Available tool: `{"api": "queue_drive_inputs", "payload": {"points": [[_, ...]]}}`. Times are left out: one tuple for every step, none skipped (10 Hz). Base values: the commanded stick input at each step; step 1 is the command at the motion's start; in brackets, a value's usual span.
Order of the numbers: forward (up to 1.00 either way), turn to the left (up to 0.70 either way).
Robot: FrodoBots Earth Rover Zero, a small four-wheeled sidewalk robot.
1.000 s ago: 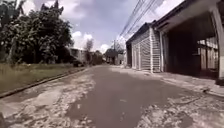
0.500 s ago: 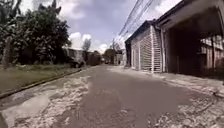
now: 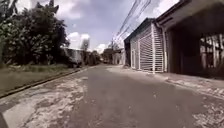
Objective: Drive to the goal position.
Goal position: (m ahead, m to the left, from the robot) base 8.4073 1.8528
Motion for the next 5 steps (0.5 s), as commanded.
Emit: {"api": "queue_drive_inputs", "payload": {"points": [[0.7, 0.0], [0.7, 0.0], [0.7, 0.0], [0.7, 0.0], [0.7, 0.0]]}}
